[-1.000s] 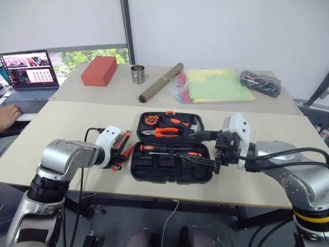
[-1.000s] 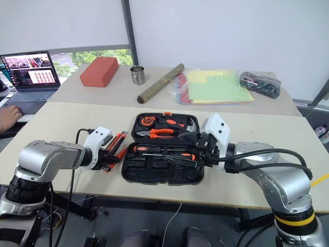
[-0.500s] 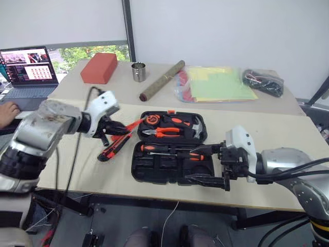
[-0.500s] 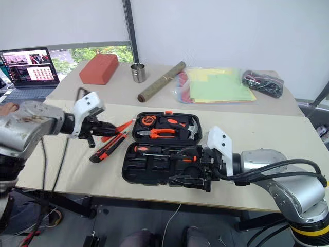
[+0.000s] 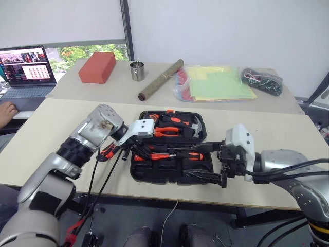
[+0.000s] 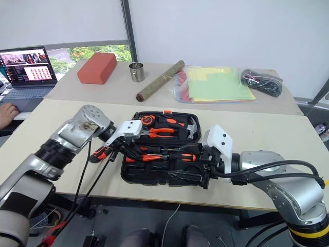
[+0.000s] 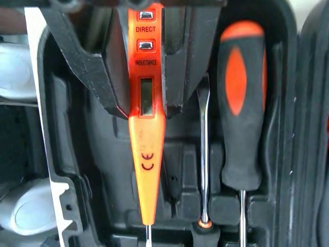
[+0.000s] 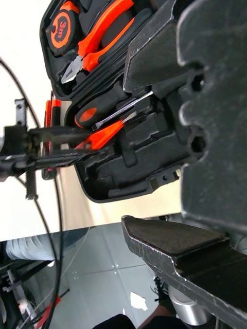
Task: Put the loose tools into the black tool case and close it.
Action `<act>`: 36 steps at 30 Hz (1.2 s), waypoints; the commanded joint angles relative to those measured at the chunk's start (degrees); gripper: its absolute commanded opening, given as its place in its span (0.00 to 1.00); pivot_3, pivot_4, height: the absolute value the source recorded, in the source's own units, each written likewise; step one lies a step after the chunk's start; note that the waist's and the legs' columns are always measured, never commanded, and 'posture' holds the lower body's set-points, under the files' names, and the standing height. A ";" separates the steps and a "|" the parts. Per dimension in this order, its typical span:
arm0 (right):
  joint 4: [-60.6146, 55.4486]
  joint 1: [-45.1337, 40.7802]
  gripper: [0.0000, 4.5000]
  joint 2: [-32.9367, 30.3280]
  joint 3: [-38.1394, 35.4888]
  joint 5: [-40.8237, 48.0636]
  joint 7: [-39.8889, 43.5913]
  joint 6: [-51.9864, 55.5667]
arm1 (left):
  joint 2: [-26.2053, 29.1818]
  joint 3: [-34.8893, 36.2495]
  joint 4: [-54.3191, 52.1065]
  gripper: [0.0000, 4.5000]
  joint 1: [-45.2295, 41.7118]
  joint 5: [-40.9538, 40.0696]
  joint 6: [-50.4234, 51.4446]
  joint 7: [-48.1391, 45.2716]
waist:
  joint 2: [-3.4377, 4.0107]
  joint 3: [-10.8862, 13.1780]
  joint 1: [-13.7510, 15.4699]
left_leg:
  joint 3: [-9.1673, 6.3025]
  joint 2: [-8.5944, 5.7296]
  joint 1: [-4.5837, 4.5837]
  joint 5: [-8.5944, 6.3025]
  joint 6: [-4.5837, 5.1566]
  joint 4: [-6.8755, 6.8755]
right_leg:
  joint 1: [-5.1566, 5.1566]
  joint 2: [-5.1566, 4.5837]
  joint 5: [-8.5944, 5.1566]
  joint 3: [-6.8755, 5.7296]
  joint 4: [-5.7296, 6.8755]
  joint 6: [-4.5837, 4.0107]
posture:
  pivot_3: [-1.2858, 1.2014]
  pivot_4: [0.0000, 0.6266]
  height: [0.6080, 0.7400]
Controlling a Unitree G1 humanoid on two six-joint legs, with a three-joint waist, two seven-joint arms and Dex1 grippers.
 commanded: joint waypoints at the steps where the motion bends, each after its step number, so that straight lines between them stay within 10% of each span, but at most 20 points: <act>1: -1.85 0.18 1.00 -0.14 -2.71 1.04 -1.51 -0.53 | -1.18 0.02 1.38 0.09 -1.89 1.68 0.57 -1.80 | 0.00 0.00 -0.01 | 0.00 0.01 -0.02 0.00 0.01 0.03 | -0.03 0.00 0.01 0.00 0.02 -0.02 | 0.52 0.24 0.98; 14: -2.23 0.61 1.00 0.97 -3.14 2.06 -4.60 -0.81 | -1.98 0.45 4.61 0.09 -1.47 7.25 -3.17 -3.41 | -0.01 -0.01 -0.47 | -0.01 0.08 -0.04 -0.04 0.07 0.22 | -0.07 0.02 0.01 0.04 0.16 -0.03 | 0.52 0.24 0.98; 25: -2.26 1.35 1.00 1.62 -3.71 3.36 -5.33 -0.41 | 3.21 8.39 0.85 0.98 1.24 -7.90 -7.54 -3.46 | -0.01 -0.01 -0.47 | -0.02 0.06 -0.52 -0.01 0.18 0.47 | -0.49 0.02 0.19 0.03 0.24 -0.19 | 0.52 0.24 0.98; 30: -1.80 1.91 1.00 1.51 -3.84 3.67 -5.72 -0.76 | -0.42 16.41 4.60 0.82 6.14 -12.00 -6.83 -0.19 | 0.00 -0.01 -0.37 | -0.01 0.06 -0.46 -0.01 0.17 0.47 | -0.45 0.02 0.20 0.02 0.25 -0.18 | 0.52 0.24 0.98; 36: -1.11 0.92 1.00 2.13 -2.93 3.29 -6.62 -0.85 | -6.60 21.11 3.66 0.30 12.82 -12.41 -5.95 8.63 | -0.03 -0.01 -0.17 | 0.00 0.00 -0.52 0.01 0.23 0.54 | -0.42 -0.01 0.28 0.03 0.20 -0.03 | 0.52 0.24 0.98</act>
